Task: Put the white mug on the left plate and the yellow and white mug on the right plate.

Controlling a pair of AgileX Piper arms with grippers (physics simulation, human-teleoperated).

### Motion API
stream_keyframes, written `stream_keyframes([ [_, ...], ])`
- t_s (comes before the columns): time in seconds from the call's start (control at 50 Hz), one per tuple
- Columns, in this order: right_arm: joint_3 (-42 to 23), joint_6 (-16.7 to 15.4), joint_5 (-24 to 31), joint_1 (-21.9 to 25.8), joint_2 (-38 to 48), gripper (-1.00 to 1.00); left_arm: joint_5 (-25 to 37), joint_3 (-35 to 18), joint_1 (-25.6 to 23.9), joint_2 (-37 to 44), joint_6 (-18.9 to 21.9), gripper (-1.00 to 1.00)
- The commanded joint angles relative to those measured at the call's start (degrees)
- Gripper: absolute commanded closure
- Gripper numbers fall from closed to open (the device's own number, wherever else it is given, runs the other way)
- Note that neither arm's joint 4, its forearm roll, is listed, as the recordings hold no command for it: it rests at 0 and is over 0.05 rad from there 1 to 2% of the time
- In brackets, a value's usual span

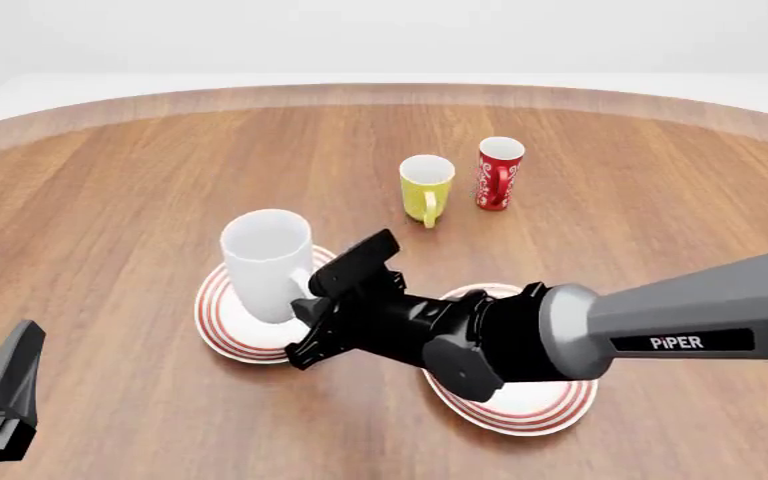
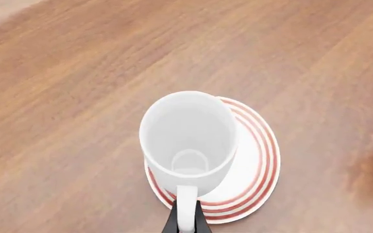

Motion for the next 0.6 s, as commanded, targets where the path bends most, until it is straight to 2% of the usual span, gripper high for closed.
stream_keyframes([
  [0.02, -0.67, 0.39, -0.06, -0.04, 0.78, 1.0, 0.0, 0.0, 0.0, 0.0, 0.0, -1.0],
  [0.6, -2.08, 0.34, 0.55, 0.26, 2.0, 1.0, 0.0, 0.0, 0.0, 0.0, 0.0, -1.0],
])
